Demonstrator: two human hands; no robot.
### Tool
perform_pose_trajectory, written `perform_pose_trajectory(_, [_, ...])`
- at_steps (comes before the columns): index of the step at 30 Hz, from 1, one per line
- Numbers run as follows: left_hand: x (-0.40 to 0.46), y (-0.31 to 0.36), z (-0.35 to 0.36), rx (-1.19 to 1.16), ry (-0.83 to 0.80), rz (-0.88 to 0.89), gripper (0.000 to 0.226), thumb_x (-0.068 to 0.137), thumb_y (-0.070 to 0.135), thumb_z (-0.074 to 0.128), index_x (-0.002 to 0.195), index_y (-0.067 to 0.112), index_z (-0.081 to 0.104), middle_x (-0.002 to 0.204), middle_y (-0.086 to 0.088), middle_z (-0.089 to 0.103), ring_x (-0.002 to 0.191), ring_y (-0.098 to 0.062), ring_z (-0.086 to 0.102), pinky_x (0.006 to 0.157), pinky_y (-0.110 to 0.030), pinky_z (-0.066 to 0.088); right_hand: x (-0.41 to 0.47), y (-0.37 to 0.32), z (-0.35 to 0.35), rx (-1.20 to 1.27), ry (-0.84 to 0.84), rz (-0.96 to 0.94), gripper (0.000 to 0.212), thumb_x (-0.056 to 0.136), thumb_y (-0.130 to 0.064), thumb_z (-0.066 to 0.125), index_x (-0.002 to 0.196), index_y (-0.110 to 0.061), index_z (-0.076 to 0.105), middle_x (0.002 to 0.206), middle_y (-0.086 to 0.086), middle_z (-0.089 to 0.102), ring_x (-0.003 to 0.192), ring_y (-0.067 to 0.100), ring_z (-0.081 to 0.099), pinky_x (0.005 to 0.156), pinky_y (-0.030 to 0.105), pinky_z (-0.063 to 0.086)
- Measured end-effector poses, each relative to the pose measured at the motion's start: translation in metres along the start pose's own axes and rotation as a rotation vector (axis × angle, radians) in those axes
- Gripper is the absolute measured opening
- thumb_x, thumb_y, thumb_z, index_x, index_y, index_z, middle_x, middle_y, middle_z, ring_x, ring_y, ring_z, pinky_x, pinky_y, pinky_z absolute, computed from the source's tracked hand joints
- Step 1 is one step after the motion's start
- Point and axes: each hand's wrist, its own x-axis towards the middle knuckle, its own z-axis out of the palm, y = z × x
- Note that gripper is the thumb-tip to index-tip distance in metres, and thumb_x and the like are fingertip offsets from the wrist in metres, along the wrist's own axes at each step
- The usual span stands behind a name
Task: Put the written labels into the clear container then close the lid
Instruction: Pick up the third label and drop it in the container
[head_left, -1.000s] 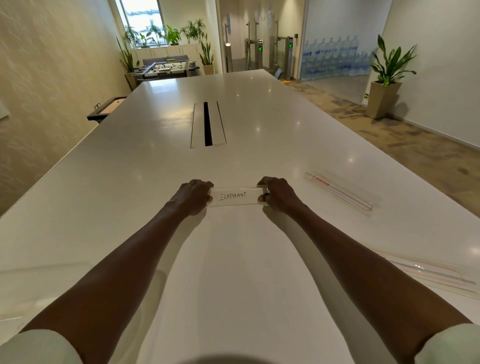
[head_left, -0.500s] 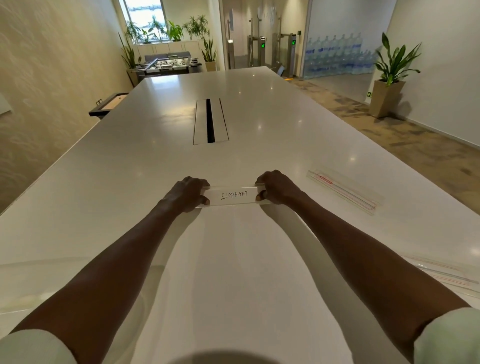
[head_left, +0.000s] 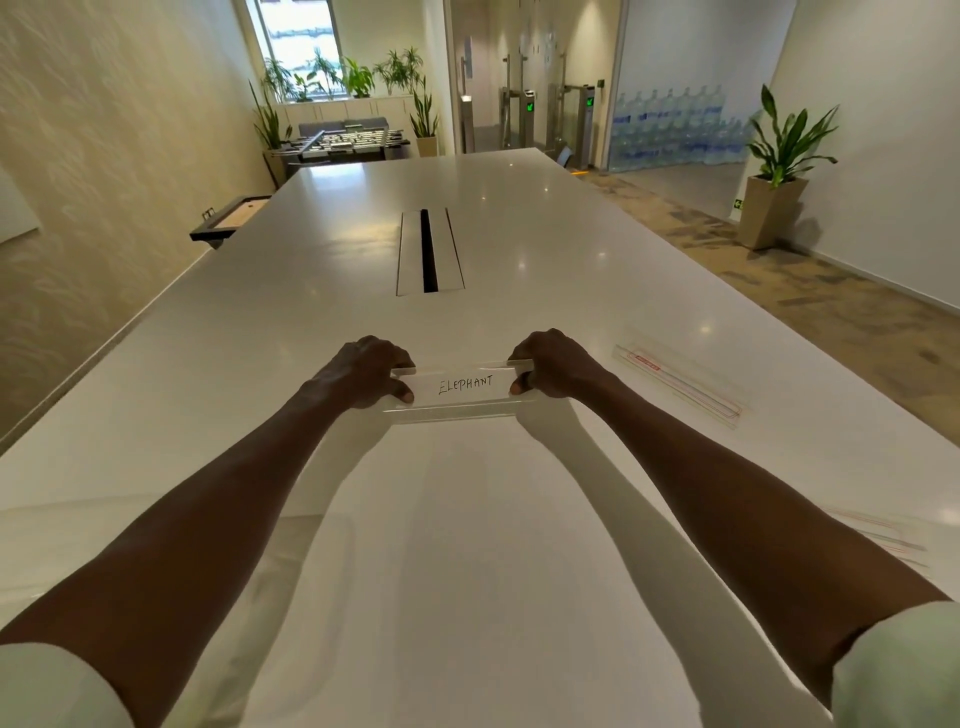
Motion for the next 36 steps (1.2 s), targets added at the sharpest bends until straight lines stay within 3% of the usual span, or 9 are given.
perform_pose_trajectory(5, [-0.024,-0.005,-0.027,-0.052,0.011,0.029,0.043,0.075,0.031,0.077,0.113,0.013,0.069,0.114,-0.007,0.068,0.107,-0.026,0.058,0.092,-0.044,0.048,-0.019,-0.023,-0.018,-0.013,0.034,-0.051,0.030,0.070,-0.023,0.081,0.099,-0.017,0.074,0.098,0.010,0.070,0.093,0.030,0.062,0.068,0.027,0.038])
perform_pose_trajectory(11, [-0.061,-0.014,-0.063,-0.066,0.048,0.051,0.043,0.073,0.027,0.080,0.112,0.013,0.070,0.114,-0.006,0.069,0.105,-0.024,0.060,0.093,-0.043,0.050,-0.052,-0.061,-0.041,-0.019,0.064,-0.116,0.027,0.070,-0.022,0.082,0.094,-0.010,0.075,0.088,0.012,0.072,0.085,0.031,0.064,0.069,0.036,0.050])
perform_pose_trajectory(16, [-0.096,-0.029,-0.093,-0.050,0.076,0.031,0.045,0.071,0.032,0.081,0.113,0.019,0.070,0.116,-0.002,0.068,0.109,-0.022,0.055,0.097,-0.045,0.046,-0.081,-0.098,-0.052,-0.034,0.099,-0.183,0.035,0.072,-0.025,0.082,0.102,-0.009,0.075,0.096,0.012,0.072,0.088,0.029,0.065,0.071,0.034,0.050])
perform_pose_trajectory(23, [-0.156,-0.056,-0.125,-0.052,0.101,0.008,0.047,0.069,0.032,0.083,0.112,0.019,0.071,0.115,-0.003,0.069,0.108,-0.024,0.056,0.098,-0.045,0.045,-0.116,-0.157,-0.054,-0.072,0.131,-0.281,0.042,0.075,-0.030,0.081,0.109,-0.007,0.073,0.106,0.012,0.071,0.093,0.026,0.065,0.082,0.041,0.056])
perform_pose_trajectory(31, [-0.226,-0.111,-0.143,-0.085,0.117,-0.039,0.043,0.066,0.025,0.086,0.107,0.020,0.073,0.106,0.004,0.072,0.089,-0.012,0.062,0.080,-0.018,0.046,-0.140,-0.229,-0.031,-0.042,0.126,-0.360,0.046,0.076,-0.033,0.080,0.114,-0.008,0.071,0.108,0.012,0.072,0.095,0.026,0.067,0.084,0.042,0.056])
perform_pose_trajectory(33, [-0.245,-0.127,-0.144,-0.083,0.104,-0.043,0.042,0.066,0.028,0.085,0.106,0.023,0.074,0.102,0.009,0.071,0.084,-0.001,0.061,0.071,-0.006,0.041,-0.145,-0.246,-0.019,-0.029,0.118,-0.378,0.048,0.076,-0.033,0.080,0.115,-0.008,0.070,0.110,0.012,0.072,0.095,0.026,0.067,0.084,0.041,0.057])
perform_pose_trajectory(36, [-0.269,-0.148,-0.141,-0.087,0.084,-0.073,0.041,0.065,0.027,0.086,0.104,0.025,0.074,0.093,0.014,0.069,0.077,0.016,0.055,0.063,0.001,0.040,-0.153,-0.269,0.000,-0.020,0.098,-0.402,0.049,0.076,-0.034,0.080,0.116,-0.008,0.070,0.111,0.012,0.071,0.096,0.027,0.066,0.084,0.040,0.056])
